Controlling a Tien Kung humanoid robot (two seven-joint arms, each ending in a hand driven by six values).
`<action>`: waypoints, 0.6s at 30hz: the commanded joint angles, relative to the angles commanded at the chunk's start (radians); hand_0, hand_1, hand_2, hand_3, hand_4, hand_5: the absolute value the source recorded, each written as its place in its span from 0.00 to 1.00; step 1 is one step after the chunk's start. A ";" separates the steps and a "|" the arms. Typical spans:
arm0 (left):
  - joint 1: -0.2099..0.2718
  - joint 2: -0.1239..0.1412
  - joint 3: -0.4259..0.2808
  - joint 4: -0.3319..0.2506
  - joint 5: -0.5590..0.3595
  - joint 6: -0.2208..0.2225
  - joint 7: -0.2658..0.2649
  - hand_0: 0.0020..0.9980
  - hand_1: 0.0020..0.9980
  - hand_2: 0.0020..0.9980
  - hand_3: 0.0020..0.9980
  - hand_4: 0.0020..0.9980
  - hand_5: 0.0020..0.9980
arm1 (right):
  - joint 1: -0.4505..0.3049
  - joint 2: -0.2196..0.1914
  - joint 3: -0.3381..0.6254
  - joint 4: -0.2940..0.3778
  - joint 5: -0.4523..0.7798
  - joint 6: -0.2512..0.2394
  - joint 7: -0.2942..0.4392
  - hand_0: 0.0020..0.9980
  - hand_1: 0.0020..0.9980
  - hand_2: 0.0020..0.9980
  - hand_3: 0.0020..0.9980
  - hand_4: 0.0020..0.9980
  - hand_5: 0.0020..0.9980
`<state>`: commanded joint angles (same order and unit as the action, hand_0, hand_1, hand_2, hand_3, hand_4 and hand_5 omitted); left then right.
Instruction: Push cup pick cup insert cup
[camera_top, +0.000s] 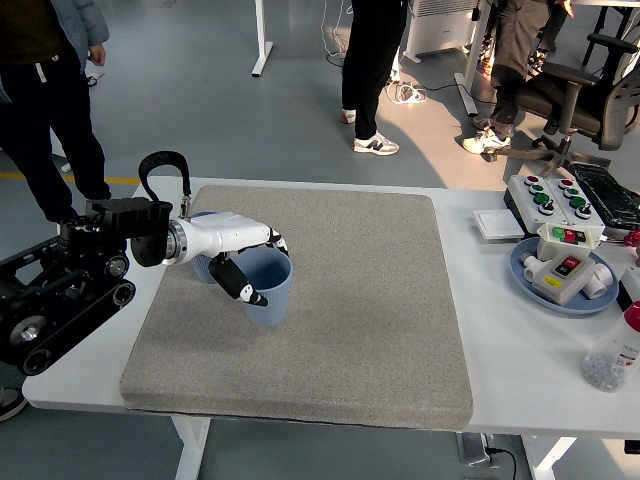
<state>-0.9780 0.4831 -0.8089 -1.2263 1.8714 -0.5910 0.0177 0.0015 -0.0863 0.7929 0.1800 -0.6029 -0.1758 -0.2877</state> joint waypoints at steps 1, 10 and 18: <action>-0.008 0.019 -0.034 -0.017 -0.021 -0.014 0.002 0.53 0.51 0.48 0.47 0.55 0.03 | -0.001 0.000 0.003 0.000 -0.004 0.000 0.000 0.53 0.55 0.63 0.71 0.33 0.87; -0.083 0.055 -0.136 0.062 -0.018 -0.015 0.004 0.53 0.51 0.48 0.48 0.54 0.03 | -0.006 -0.001 0.008 0.000 -0.023 0.001 -0.006 0.53 0.55 0.63 0.71 0.33 0.88; -0.121 0.022 -0.109 0.239 0.024 0.077 -0.035 0.52 0.51 0.49 0.48 0.54 0.05 | -0.001 -0.003 0.016 0.000 -0.041 0.001 -0.011 0.53 0.55 0.63 0.71 0.33 0.88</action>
<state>-1.0990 0.5047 -0.9176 -0.9874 1.8954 -0.5136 -0.0175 0.0001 -0.0890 0.8094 0.1800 -0.6442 -0.1749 -0.2989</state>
